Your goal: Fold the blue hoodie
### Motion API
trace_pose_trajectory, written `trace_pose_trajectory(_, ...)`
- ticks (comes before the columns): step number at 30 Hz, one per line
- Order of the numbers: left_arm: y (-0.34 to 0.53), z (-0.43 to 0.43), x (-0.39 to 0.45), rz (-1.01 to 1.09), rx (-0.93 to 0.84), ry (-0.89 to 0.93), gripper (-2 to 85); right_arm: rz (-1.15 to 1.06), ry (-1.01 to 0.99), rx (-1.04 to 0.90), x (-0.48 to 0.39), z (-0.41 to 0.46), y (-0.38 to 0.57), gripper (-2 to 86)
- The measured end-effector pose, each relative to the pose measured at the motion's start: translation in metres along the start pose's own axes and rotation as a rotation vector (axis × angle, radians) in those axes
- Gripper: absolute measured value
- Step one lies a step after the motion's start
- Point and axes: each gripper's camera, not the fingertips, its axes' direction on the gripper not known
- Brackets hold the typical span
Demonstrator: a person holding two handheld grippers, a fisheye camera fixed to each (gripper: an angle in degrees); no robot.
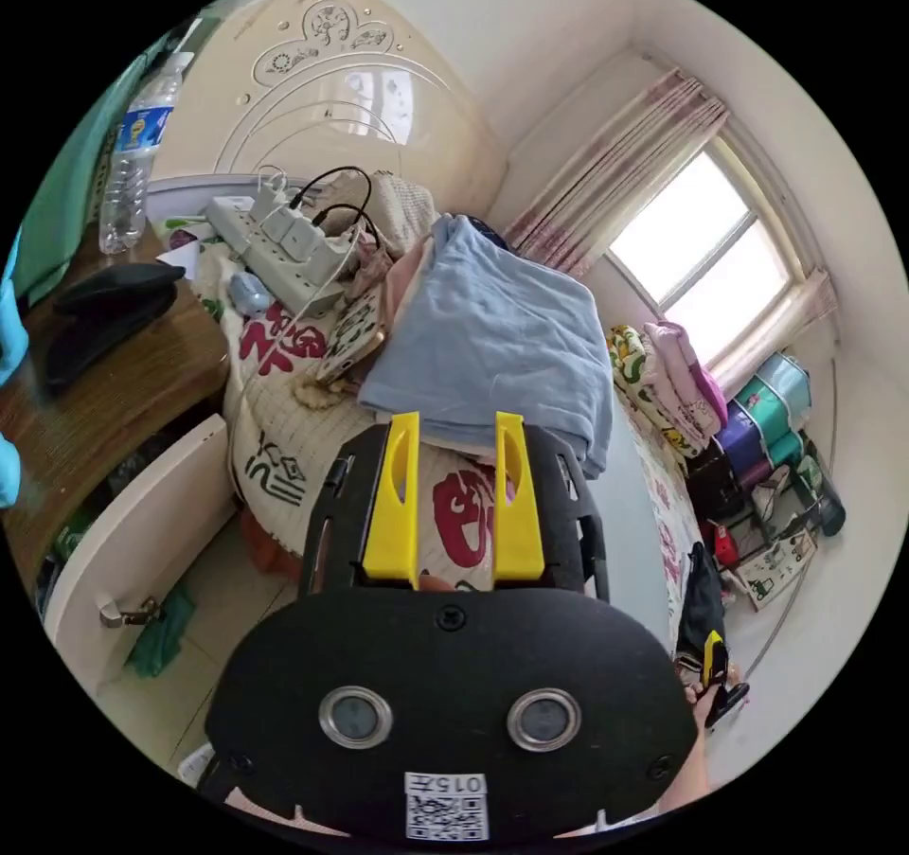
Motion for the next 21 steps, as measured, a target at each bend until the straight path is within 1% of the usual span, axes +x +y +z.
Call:
trace_pose_trajectory(1,0.000,0.004,0.012,0.071,-0.002,0.038,12.5,-0.034,0.004,-0.024,-0.013,0.005,-0.008,-0.2)
trace_pose_trajectory(2,0.001,0.007,0.036,0.213,-0.002,0.073,13.0,-0.074,0.017,-0.061,-0.028,0.012,-0.016,0.0)
trace_pose_trajectory(3,0.003,0.008,0.051,0.303,-0.003,0.094,13.2,-0.097,0.025,-0.081,-0.036,0.017,-0.019,0.2)
trace_pose_trajectory(4,0.011,0.011,0.081,0.487,-0.007,0.129,13.4,-0.158,0.036,-0.124,-0.053,0.026,-0.026,0.6)
trace_pose_trajectory(5,0.022,0.012,0.109,0.629,0.011,0.121,13.6,-0.214,0.050,-0.157,-0.071,0.036,-0.034,1.3)
trace_pose_trajectory(7,0.038,0.015,0.138,0.769,0.076,0.075,13.7,-0.275,0.076,-0.212,-0.099,0.053,-0.044,2.9)
trace_pose_trajectory(8,0.046,0.019,0.152,0.827,0.117,0.044,13.5,-0.292,0.091,-0.251,-0.117,0.065,-0.052,5.2)
trace_pose_trajectory(10,0.056,0.030,0.163,0.862,0.140,0.006,12.6,-0.308,0.084,-0.299,-0.145,0.085,-0.064,7.3)
trace_pose_trajectory(12,0.060,0.052,0.168,0.884,0.075,-0.035,11.3,-0.361,0.036,-0.330,-0.176,0.105,-0.076,8.1)
trace_pose_trajectory(13,0.061,0.064,0.168,0.872,0.032,-0.031,11.0,-0.389,0.002,-0.344,-0.197,0.120,-0.086,8.3)
trace_pose_trajectory(15,0.065,0.067,0.168,0.851,0.047,-0.008,10.5,-0.415,-0.050,-0.372,-0.228,0.145,-0.101,8.6)
trace_pose_trajectory(18,0.072,0.072,0.172,0.848,0.050,-0.013,9.7,-0.413,-0.181,-0.442,-0.271,0.191,-0.119,9.7)
trace_pose_trajectory(20,0.072,0.074,0.171,0.822,0.034,0.009,8.6,-0.397,-0.288,-0.542,-0.299,0.237,-0.127,11.4)
trace_pose_trajectory(21,0.071,0.075,0.169,0.804,0.028,0.021,8.2,-0.393,-0.305,-0.563,-0.305,0.249,-0.127,11.8)
